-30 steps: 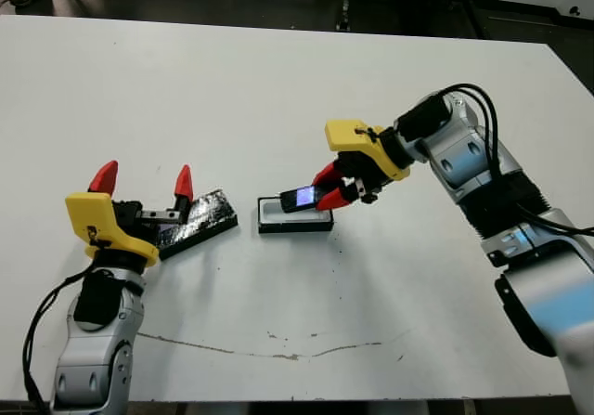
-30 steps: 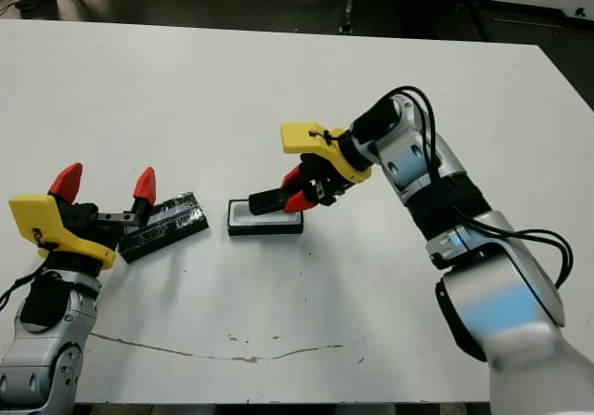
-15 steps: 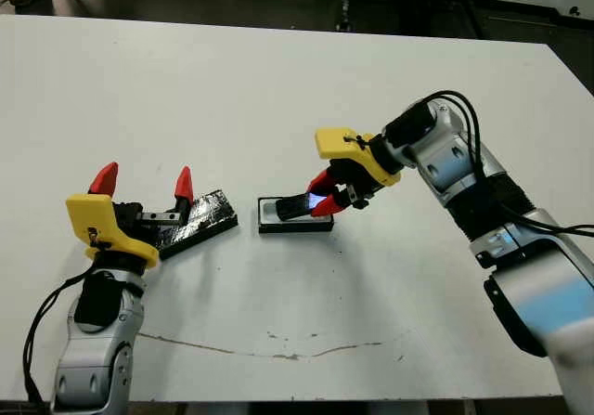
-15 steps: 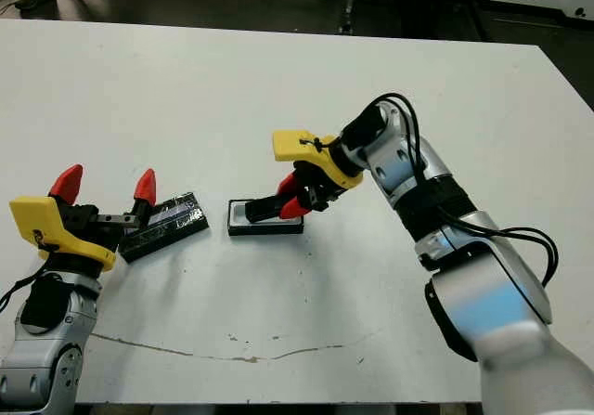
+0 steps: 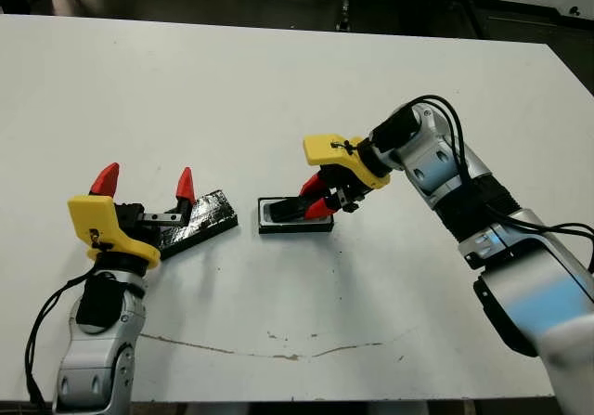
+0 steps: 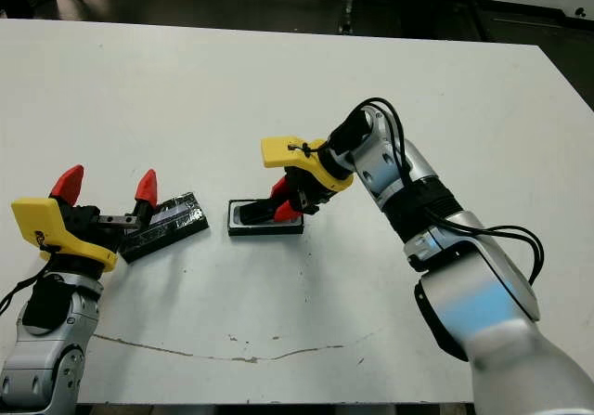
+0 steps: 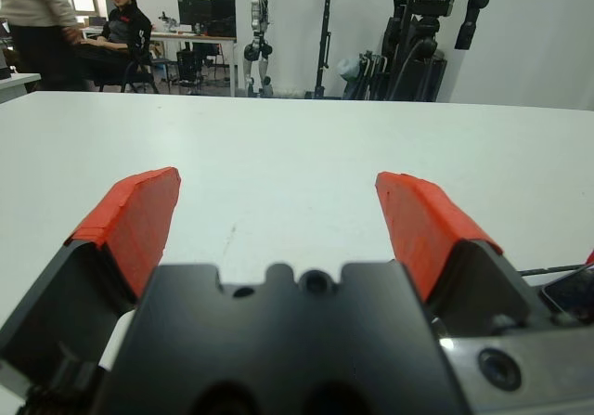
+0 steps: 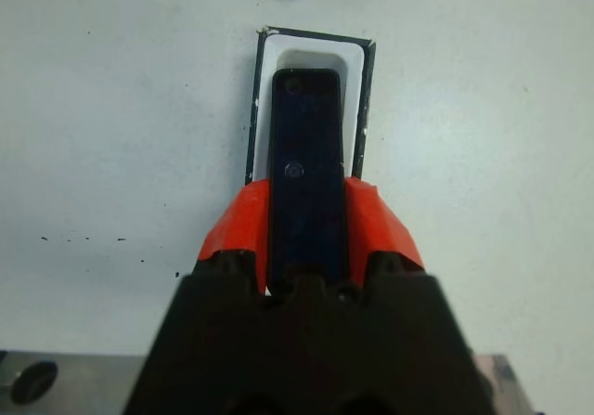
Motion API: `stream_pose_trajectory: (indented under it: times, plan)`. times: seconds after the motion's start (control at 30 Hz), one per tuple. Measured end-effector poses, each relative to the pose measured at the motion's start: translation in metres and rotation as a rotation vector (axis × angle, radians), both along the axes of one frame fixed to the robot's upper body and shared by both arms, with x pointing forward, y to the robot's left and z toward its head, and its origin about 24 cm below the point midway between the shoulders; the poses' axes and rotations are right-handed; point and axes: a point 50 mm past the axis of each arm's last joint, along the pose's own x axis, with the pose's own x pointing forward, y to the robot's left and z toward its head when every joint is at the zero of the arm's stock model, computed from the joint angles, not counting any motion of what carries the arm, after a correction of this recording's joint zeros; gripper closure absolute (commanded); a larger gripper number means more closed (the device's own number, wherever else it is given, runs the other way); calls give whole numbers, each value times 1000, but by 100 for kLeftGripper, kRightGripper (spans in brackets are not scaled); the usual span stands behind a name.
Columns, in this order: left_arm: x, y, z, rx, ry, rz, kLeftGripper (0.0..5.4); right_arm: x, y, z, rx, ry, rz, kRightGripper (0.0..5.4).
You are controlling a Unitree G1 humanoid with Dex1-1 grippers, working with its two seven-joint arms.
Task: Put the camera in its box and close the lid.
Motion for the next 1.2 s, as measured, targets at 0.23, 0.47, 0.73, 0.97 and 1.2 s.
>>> stream_pose_trajectory:
  times: [0.23,0.47,0.73,0.97,1.2]
  plan:
    - [0,0,0,-10,0,-6,0,0,3,-1,-5,-7,7,374]
    - [0,-1,-1,-10,2,-8,0,0,7,0,-18,-11,9,374]
    - [0,-1,-1,-7,2,-2,0,-2,12,2,-29,-8,-4,374]
    - [0,-1,-1,-8,2,-1,0,-4,16,2,-36,-8,0,374]
    - [0,-1,-1,-7,2,-1,0,-7,19,5,-51,-29,9,374]
